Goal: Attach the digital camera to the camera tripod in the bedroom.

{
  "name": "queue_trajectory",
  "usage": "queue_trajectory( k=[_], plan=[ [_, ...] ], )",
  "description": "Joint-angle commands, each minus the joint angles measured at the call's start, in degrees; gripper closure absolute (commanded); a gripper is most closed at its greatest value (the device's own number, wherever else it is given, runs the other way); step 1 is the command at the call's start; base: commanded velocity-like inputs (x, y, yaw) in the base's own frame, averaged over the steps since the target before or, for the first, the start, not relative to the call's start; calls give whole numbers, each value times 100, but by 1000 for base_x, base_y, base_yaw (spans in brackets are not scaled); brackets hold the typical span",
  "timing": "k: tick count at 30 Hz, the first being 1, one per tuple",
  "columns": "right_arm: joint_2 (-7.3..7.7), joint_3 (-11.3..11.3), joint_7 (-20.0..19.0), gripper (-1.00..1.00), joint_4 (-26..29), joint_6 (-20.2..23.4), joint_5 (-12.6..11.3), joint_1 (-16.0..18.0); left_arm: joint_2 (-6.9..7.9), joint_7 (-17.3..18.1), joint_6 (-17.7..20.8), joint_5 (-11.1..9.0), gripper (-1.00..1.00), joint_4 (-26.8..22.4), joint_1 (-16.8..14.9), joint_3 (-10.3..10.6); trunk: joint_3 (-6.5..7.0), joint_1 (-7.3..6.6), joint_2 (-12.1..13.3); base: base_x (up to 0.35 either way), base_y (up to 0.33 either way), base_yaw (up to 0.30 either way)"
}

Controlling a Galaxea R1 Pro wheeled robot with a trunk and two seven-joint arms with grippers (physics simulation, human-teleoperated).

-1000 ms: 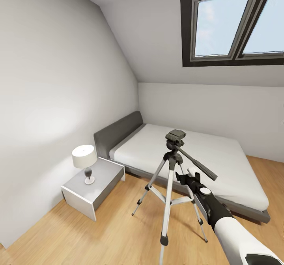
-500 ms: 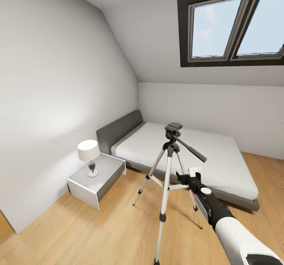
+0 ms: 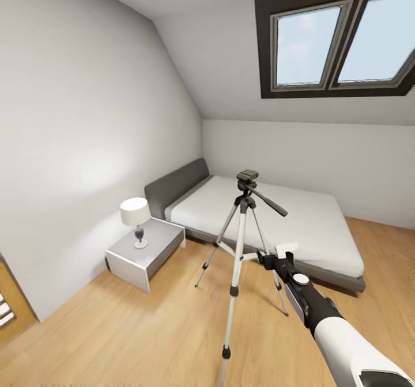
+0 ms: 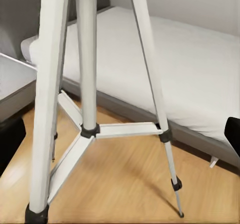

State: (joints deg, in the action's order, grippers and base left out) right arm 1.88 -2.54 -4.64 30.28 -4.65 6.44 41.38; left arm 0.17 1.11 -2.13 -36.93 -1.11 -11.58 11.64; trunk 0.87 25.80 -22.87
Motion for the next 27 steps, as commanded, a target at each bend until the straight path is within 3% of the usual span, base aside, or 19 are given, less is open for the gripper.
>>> queue_trajectory(
  k=[1, 8, 14, 21, 27],
  plan=[
    [-1, -27, -29, -100, -5, -21, 59, 2, 0, 12, -15, -43, 100, 5, -2, 49, -2, -2, -5, -344, 0, 0],
    [-1, -27, -29, -100, -8, -21, 59, 4, 1, 9, -15, -43, 100, 5, -2, 49, -2, -2, -5, -309, 0, 0],
    [6, -27, -30, -100, -269, -18, 64, 2, 6, 11, -15, -43, 100, 5, -2, 49, -2, -2, -5, -101, 0, 0],
    [53, -17, -29, -100, -1303, -37, 93, 2, 9, 12, -15, -43, 100, 5, -2, 49, -2, -2, -5, -18, 0, 0],
    [230, 8, -44, -100, -2583, -36, 107, 4, 15, 12, -15, -43, 100, 5, -2, 49, -2, -2, -5, -3, 0, 0]
  ],
)
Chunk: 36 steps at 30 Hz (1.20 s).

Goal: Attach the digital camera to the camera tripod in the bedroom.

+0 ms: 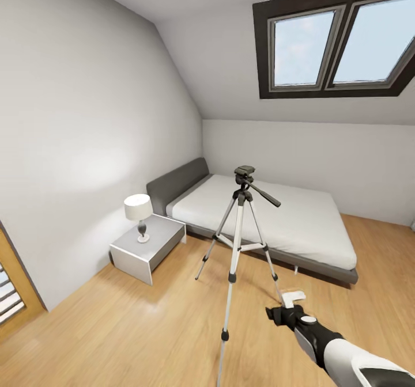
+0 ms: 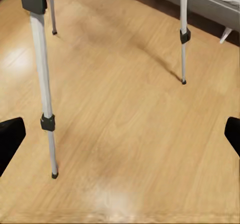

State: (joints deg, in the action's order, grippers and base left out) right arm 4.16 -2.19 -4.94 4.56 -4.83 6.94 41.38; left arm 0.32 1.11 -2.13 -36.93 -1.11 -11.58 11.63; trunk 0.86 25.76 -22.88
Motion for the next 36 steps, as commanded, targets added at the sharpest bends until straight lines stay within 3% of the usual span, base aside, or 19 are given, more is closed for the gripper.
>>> queue_trajectory(
  k=[1, 6, 10, 15, 19, 36],
  plan=[
    [29, -22, -20, -100, -147, -13, 58, 13, 1, 12, -16, -43, 100, 6, -2, 50, -2, 2, -4, -1, 0, 0],
    [172, -6, -31, -100, -514, 34, 67, 38, 3, 12, -16, -43, 100, 12, -2, 54, -2, 2, -4, 0, 0, 0],
    [235, -3, -35, -100, -594, 60, 69, -162, 3, 12, -16, -43, 100, 13, -2, 55, -2, 2, -4, 0, 0, 0],
    [267, -1, -57, -100, -640, 71, 68, -1028, 3, 16, -16, -43, 100, 14, -2, 60, -2, 2, -4, 0, 0, 0],
    [261, 0, -87, -100, -646, 70, 70, -1431, 3, 17, -16, -43, 100, 14, -2, 65, -2, 2, -4, 0, 0, 0],
    [256, 0, -28, -100, -650, 21, 62, -1833, 3, 16, -19, -44, 100, 23, -2, 69, -2, 2, -4, 0, 0, 0]
  ],
)
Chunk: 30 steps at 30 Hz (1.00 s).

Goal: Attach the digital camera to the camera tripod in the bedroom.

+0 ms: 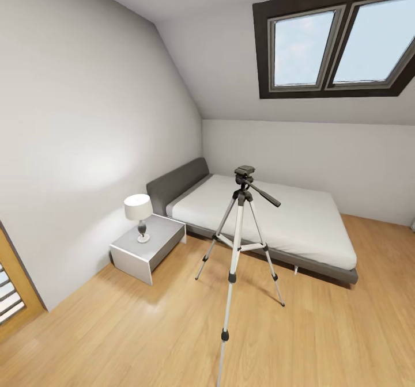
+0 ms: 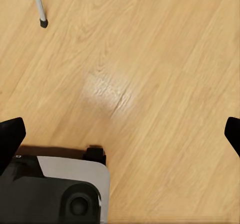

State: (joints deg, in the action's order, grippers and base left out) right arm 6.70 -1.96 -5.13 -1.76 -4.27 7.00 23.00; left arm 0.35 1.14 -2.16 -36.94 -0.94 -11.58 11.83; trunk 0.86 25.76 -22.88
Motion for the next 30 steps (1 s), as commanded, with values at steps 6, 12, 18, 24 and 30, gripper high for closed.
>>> queue_trajectory(
  k=[6, 12, 18, 24, 30],
  plan=[
    [-27, -24, 38, -100, -17, -67, 55, -232, -1, 3, -13, -49, 100, 6, -2, 33, -2, 2, -4, 0, 0, 0],
    [-41, -24, 39, -100, -17, -77, 56, -305, 3, 35, -18, -44, 100, 0, -2, 48, -2, 2, -4, 159, 0, 0],
    [-22, -24, 39, -100, -17, -71, 56, -321, 3, 59, -19, -41, 100, -2, -2, 51, -2, 2, -4, 298, 0, 0],
    [-32, -24, 39, -100, -22, -56, 48, -322, 1, 62, -21, -41, 100, -2, -2, 46, -2, 2, -4, 318, 56, -47],
    [-48, -24, 39, -100, -23, -44, 47, -322, -1, 62, -14, -41, 100, -2, -2, 34, -2, 2, -4, 251, 228, -205]
  ],
)
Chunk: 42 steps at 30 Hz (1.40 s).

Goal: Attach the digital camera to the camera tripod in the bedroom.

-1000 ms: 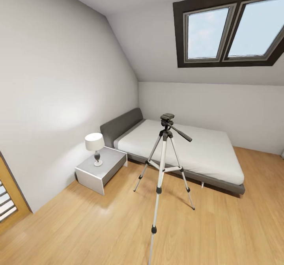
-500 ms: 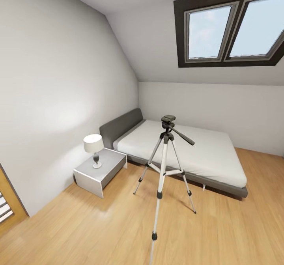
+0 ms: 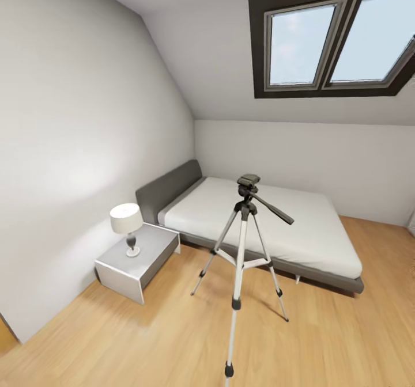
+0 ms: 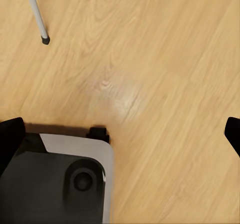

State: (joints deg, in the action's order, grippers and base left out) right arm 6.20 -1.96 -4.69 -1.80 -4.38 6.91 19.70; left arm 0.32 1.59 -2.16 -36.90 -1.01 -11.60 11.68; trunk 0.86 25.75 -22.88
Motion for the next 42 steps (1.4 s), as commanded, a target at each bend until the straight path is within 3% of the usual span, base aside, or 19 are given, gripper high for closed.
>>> queue_trajectory(
  k=[1, 42],
  plan=[
    [2, -24, -6, -100, -20, -34, 56, 7, 0, 15, -14, -45, 100, 4, -1, 48, -2, 4, -4, 172, 296, -233],
    [13, -24, -6, -100, -18, -46, 56, 7, 3, 17, -4, -53, 100, 13, -1, 45, -2, 4, -4, 81, 338, -244]
  ],
)
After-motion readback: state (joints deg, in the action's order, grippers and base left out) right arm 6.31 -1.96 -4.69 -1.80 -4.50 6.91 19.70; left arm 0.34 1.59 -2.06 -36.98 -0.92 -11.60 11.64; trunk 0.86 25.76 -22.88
